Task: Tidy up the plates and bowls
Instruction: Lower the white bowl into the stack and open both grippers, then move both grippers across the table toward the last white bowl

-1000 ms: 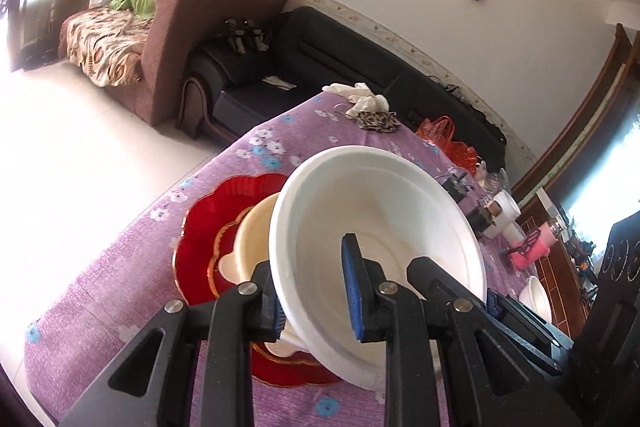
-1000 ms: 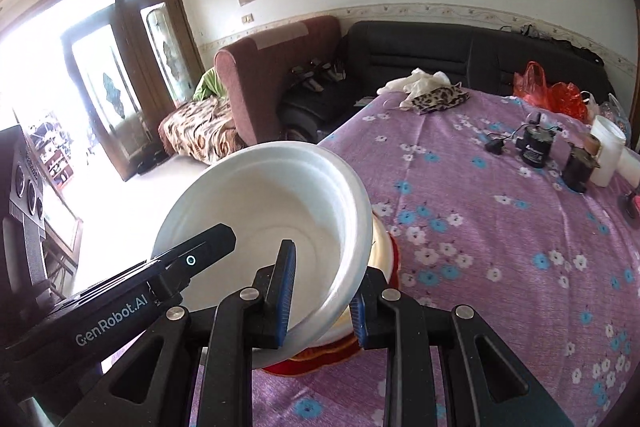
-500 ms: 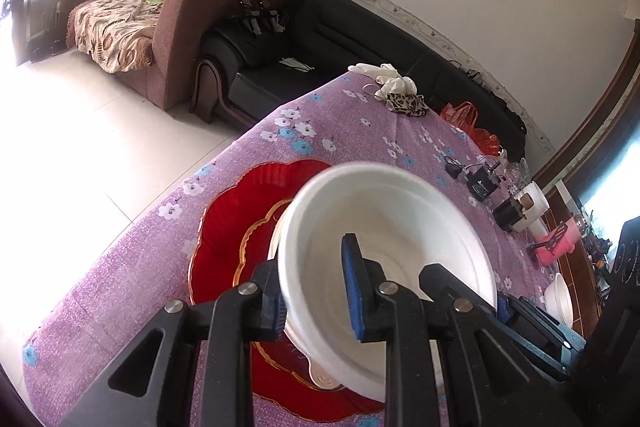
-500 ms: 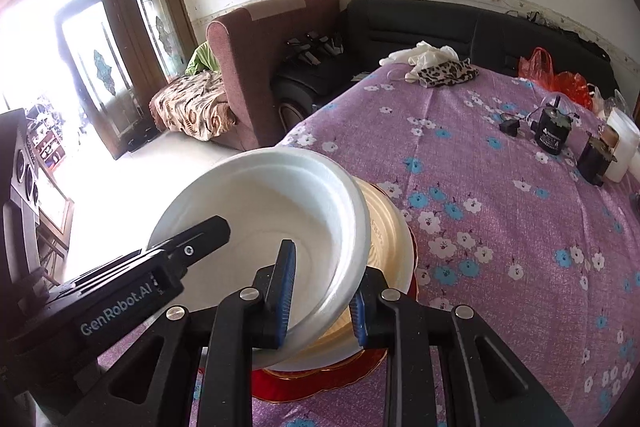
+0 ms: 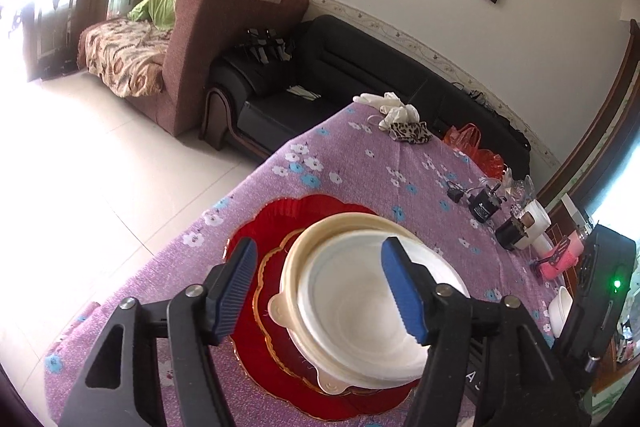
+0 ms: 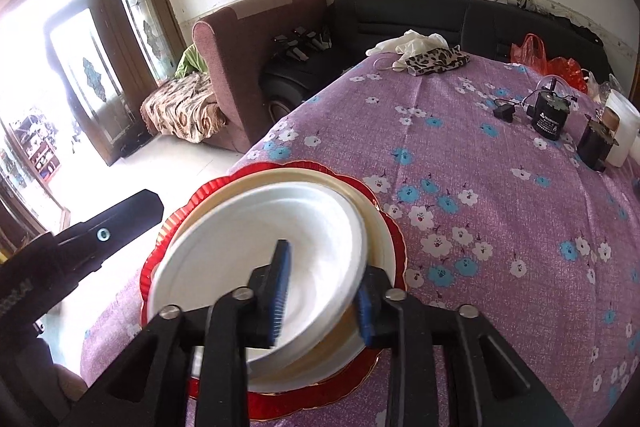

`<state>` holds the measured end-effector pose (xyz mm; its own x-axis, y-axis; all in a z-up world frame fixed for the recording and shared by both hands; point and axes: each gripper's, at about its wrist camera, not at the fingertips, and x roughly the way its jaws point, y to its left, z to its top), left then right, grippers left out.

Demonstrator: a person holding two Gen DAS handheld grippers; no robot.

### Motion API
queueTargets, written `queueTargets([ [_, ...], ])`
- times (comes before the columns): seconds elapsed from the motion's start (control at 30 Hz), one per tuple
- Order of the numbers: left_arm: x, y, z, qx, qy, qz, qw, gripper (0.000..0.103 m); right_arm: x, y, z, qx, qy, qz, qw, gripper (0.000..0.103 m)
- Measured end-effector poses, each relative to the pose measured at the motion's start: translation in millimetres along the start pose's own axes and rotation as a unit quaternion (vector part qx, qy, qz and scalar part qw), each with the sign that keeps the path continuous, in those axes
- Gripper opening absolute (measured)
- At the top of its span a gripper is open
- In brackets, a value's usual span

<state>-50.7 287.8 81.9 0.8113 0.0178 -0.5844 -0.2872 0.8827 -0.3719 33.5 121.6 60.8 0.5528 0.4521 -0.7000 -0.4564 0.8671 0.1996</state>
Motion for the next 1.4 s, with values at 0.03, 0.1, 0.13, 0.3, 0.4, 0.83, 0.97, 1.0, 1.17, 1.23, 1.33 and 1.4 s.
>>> queueTargets([
  [0.03,-3,-1,0,0.003,-0.005,0.003,1.0000,0.069,-1,0,0,0.004,-0.004,0.004,1.000,0.053],
  [0.1,-12,-4,1,0.011,-0.019,0.010,0.9997,0.074,-5,1,1,0.010,-0.014,0.010,1.000,0.063],
  [0.13,-15,-5,1,0.014,-0.026,0.013,0.9995,0.075,-7,2,1,0.009,-0.019,0.009,1.000,0.066],
  [0.3,-33,-10,3,0.026,-0.048,0.023,0.9983,0.081,-22,7,2,-0.001,-0.046,-0.008,0.999,0.074],
  [0.4,-42,-13,2,0.032,-0.057,0.027,0.9975,0.082,-30,4,3,0.009,-0.054,-0.008,0.998,0.075],
  [0.83,-81,-38,-13,0.069,-0.098,0.051,0.9915,0.089,-97,-18,-20,0.025,-0.108,-0.025,0.994,0.082],
  [0.97,-94,-54,-21,0.090,-0.114,0.056,0.9879,0.093,-121,-33,-32,0.039,-0.126,-0.027,0.991,0.083],
  [1.0,-97,-59,-23,0.095,-0.117,0.056,0.9870,0.094,-127,-37,-36,0.043,-0.130,-0.027,0.990,0.084],
  [1.17,-107,-83,-36,0.120,-0.120,0.050,0.9841,0.095,-158,-69,-53,0.069,-0.148,-0.038,0.986,0.085],
  [1.23,-109,-94,-42,0.132,-0.121,0.050,0.9825,0.095,-170,-81,-62,0.079,-0.155,-0.044,0.984,0.085],
  [1.33,-112,-112,-51,0.150,-0.122,0.048,0.9799,0.095,-188,-105,-73,0.096,-0.164,-0.054,0.980,0.086],
  [1.4,-113,-123,-58,0.163,-0.122,0.044,0.9781,0.095,-202,-124,-83,0.106,-0.170,-0.065,0.978,0.087],
])
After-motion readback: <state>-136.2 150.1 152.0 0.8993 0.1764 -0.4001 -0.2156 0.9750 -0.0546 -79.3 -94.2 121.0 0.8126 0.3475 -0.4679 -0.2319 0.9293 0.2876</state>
